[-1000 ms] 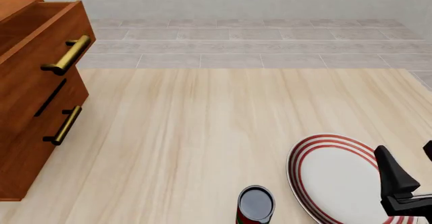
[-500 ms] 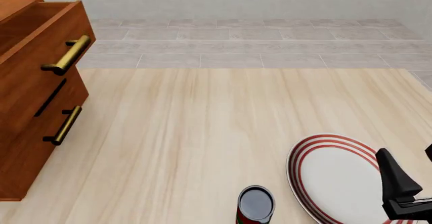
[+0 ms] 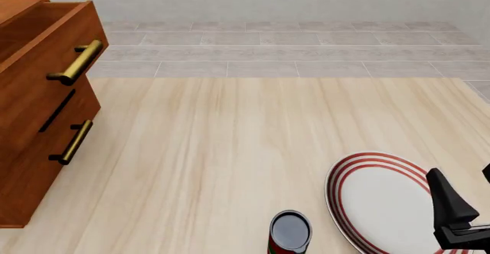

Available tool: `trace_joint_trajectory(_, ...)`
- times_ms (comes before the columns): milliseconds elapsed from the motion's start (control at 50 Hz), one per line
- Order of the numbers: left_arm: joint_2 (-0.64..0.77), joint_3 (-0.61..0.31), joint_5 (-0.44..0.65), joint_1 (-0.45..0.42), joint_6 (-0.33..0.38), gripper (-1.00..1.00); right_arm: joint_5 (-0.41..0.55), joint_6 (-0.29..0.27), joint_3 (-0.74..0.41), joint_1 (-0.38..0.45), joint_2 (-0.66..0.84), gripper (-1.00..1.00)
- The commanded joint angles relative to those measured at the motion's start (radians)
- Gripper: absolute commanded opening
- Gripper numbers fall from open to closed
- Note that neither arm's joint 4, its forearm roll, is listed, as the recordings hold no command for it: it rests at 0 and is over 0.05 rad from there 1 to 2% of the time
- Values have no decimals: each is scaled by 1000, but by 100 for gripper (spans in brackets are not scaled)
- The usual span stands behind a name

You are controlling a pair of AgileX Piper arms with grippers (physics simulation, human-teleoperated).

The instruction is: Put the bowl on top of the cabinet.

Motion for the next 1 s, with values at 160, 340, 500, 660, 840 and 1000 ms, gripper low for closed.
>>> trace_joint_trajectory(160,20,4,2,32,-24,-100,0,0,0,-1,0,100)
trace_joint_trajectory(340,26,10,2,46,-28,-100,-4,0,0,-1,4,100)
trace_joint_trajectory(500,32,15,0,50,-36,-100,-28,0,0,-2,29,100)
trace_joint_trajectory(660,44,34,-6,51,-45,-100,-49,0,0,-2,49,100)
trace_joint_trajectory(840,54,45,-13,61,-43,-100,-55,-1,0,-2,55,100)
trace_joint_trajectory(1000,62,51,-17,70,-43,-100,-60,-1,0,-2,63,100)
